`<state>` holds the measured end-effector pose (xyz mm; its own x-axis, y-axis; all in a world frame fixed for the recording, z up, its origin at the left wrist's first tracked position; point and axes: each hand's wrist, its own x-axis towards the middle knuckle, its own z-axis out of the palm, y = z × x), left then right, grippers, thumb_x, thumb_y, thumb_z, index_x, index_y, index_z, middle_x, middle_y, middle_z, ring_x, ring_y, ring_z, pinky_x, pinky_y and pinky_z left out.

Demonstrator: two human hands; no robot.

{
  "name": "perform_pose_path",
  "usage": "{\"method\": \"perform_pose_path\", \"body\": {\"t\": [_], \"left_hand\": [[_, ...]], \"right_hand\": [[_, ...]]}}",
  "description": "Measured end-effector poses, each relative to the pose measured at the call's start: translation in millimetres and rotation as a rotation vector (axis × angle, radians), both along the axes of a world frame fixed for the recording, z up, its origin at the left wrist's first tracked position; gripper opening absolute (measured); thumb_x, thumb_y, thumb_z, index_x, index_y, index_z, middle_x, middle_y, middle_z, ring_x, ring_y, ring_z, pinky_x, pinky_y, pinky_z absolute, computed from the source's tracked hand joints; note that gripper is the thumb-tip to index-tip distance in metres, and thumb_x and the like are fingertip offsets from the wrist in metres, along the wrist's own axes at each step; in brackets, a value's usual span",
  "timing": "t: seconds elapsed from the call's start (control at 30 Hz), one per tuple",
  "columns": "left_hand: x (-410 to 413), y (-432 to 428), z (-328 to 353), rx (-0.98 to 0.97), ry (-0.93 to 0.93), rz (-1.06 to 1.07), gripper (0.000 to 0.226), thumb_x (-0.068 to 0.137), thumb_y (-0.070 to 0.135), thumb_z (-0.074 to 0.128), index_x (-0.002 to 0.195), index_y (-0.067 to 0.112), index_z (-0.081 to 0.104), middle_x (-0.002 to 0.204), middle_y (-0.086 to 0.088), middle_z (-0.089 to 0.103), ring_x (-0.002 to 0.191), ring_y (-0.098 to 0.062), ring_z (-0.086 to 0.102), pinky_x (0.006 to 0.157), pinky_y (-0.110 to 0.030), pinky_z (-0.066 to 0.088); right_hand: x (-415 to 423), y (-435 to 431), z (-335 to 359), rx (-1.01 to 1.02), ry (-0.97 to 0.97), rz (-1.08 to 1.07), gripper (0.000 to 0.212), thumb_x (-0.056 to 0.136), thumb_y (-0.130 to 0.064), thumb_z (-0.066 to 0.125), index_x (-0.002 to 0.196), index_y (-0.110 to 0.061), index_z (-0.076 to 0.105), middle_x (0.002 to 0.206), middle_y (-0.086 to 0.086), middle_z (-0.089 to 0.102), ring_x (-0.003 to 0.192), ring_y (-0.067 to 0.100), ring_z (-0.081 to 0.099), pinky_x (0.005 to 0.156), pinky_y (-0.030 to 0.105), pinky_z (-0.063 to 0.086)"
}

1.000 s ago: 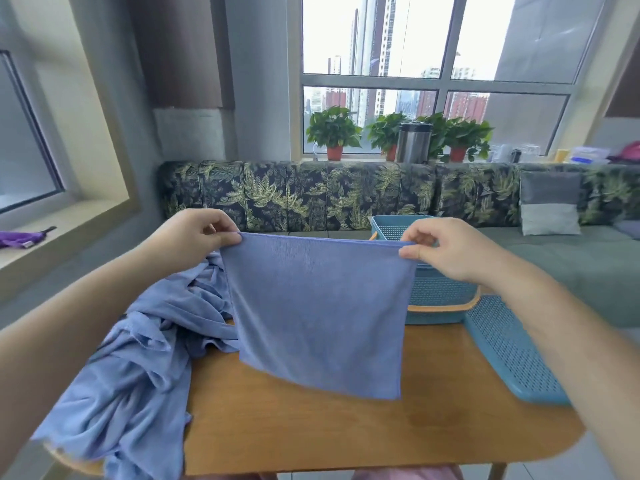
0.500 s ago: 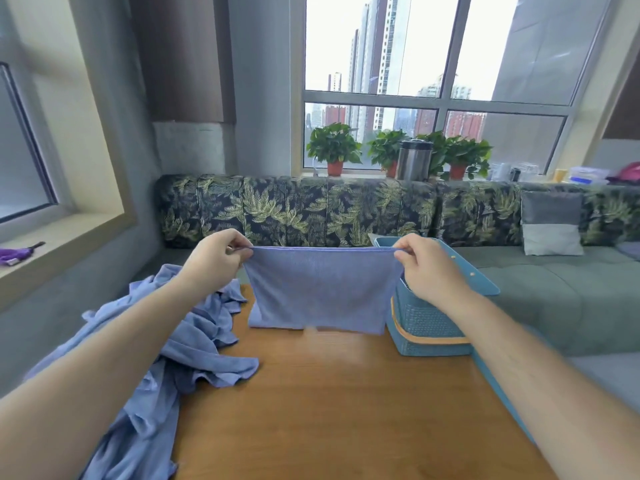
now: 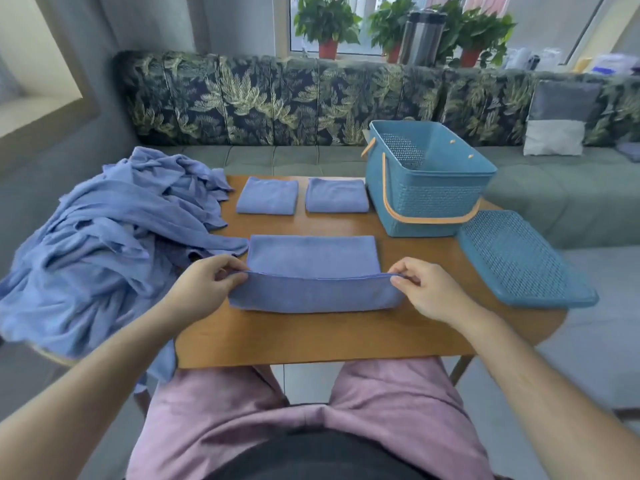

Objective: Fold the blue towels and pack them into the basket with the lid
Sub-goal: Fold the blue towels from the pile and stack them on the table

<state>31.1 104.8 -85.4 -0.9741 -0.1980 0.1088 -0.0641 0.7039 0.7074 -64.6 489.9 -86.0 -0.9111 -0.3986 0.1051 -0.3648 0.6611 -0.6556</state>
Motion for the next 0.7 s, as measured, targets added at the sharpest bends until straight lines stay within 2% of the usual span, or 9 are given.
{"method": "perform_pose_path", "body": {"t": [0.07, 0.13, 0.27, 0.37, 0.5, 0.57, 0.63, 0.7], "left_hand": [[-5.7, -1.1, -9.3, -0.005, 0.000, 0.021, 0.006, 0.093, 0.021, 0.069, 0.094, 0.025, 0.073, 0.085, 0.005, 0.073, 0.081, -0.009, 0.066, 0.076, -0.035, 0.052], [-21.0, -3.0, -9.9, -0.013, 0.013, 0.042, 0.007, 0.094, 0.024, 0.067, 0.095, 0.028, 0.072, 0.089, 0.012, 0.072, 0.085, -0.001, 0.063, 0.074, -0.024, 0.048], [-68.6, -8.3, -4.4, -0.022, 0.015, 0.078, 0.009, 0.095, 0.024, 0.064, 0.099, 0.026, 0.072, 0.095, 0.012, 0.069, 0.091, -0.008, 0.062, 0.073, -0.021, 0.042], [-102.8, -10.8, -9.2, -0.035, -0.005, 0.103, 0.009, 0.096, 0.023, 0.062, 0.098, 0.025, 0.070, 0.093, 0.011, 0.068, 0.089, -0.009, 0.060, 0.068, -0.018, 0.041], [-138.8, -14.0, -33.7, -0.111, -0.049, 0.093, 0.012, 0.096, 0.019, 0.061, 0.101, 0.017, 0.072, 0.098, 0.002, 0.066, 0.093, -0.016, 0.059, 0.079, -0.026, 0.041], [-146.7, -14.4, -48.9, -0.205, -0.088, 0.082, 0.014, 0.095, 0.021, 0.063, 0.101, 0.015, 0.073, 0.098, -0.003, 0.060, 0.096, -0.024, 0.058, 0.084, -0.037, 0.045], [-146.4, -11.7, -59.6, -0.344, -0.058, 0.158, 0.017, 0.093, 0.024, 0.065, 0.105, 0.016, 0.073, 0.100, -0.007, 0.056, 0.102, -0.032, 0.055, 0.087, -0.044, 0.045], [-141.8, -3.5, -62.7, -0.461, 0.073, 0.198, 0.022, 0.090, 0.022, 0.067, 0.111, 0.018, 0.071, 0.109, -0.007, 0.057, 0.109, -0.033, 0.054, 0.090, -0.046, 0.040]], "right_hand": [[-1.8, -3.6, -8.4, -0.042, -0.028, -0.034, 0.016, 0.097, -0.010, 0.062, 0.091, -0.025, 0.066, 0.080, -0.013, 0.071, 0.080, 0.010, 0.068, 0.081, 0.036, 0.052], [-16.1, -11.4, -10.9, -0.064, -0.019, -0.072, 0.010, 0.097, -0.014, 0.062, 0.096, -0.022, 0.067, 0.088, -0.008, 0.073, 0.086, 0.015, 0.070, 0.087, 0.039, 0.053], [-62.1, -32.0, -5.8, -0.011, 0.045, -0.123, 0.008, 0.098, -0.021, 0.060, 0.099, -0.024, 0.067, 0.093, -0.006, 0.071, 0.090, 0.016, 0.067, 0.087, 0.037, 0.053], [-93.9, -46.3, -5.3, 0.042, 0.069, -0.163, 0.010, 0.099, -0.022, 0.057, 0.098, -0.025, 0.066, 0.093, -0.005, 0.070, 0.092, 0.019, 0.065, 0.083, 0.038, 0.052], [-123.0, -61.1, -29.7, 0.191, 0.059, -0.208, 0.010, 0.098, -0.022, 0.055, 0.090, -0.025, 0.062, 0.096, 0.000, 0.068, 0.092, 0.027, 0.064, 0.078, 0.040, 0.052], [-128.1, -65.9, -44.5, 0.282, 0.043, -0.227, 0.011, 0.098, -0.023, 0.055, 0.089, -0.027, 0.059, 0.101, 0.002, 0.063, 0.096, 0.030, 0.063, 0.075, 0.038, 0.050], [-126.9, -68.0, -53.1, 0.381, 0.067, -0.280, 0.009, 0.099, -0.024, 0.055, 0.099, -0.022, 0.063, 0.108, 0.005, 0.059, 0.103, 0.031, 0.058, 0.076, 0.038, 0.047], [-118.9, -72.8, -54.3, 0.493, 0.235, -0.353, 0.018, 0.097, -0.023, 0.057, 0.113, -0.017, 0.064, 0.116, 0.008, 0.057, 0.109, 0.033, 0.053, 0.083, 0.041, 0.043]]}}
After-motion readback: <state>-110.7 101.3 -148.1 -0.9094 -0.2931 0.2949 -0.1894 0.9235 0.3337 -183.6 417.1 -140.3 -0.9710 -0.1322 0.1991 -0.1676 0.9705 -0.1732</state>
